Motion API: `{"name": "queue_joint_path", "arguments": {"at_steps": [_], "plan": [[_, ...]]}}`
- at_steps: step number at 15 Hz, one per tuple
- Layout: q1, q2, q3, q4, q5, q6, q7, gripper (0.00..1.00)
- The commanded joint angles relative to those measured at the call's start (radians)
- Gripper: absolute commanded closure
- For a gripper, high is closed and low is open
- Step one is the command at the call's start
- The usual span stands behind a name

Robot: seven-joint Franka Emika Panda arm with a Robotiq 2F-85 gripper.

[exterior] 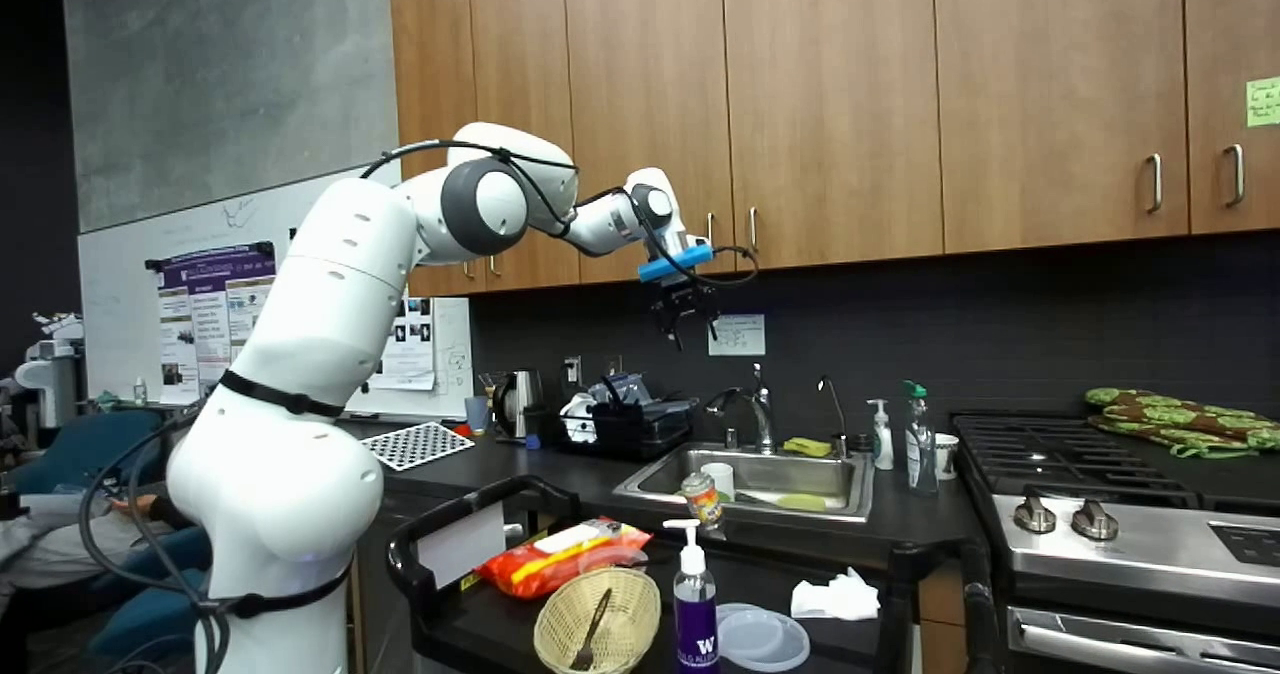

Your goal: Put the bottle with the orange label in the sink.

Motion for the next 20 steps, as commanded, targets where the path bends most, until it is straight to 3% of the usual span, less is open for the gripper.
{"name": "queue_joint_path", "arguments": {"at_steps": [1, 17, 18, 20], "plan": [[-0.013, -0.025, -0.002, -0.060, 0.022, -0.005, 0.006, 0.01], [-0.108, -0.248, -0.011, -0.507, 0.110, 0.005, 0.000, 0.00], [-0.100, -0.163, -0.009, -0.404, 0.095, -0.006, 0.001, 0.00], [-0.103, -0.197, -0.013, -0.454, 0.097, -0.005, 0.001, 0.00]]}}
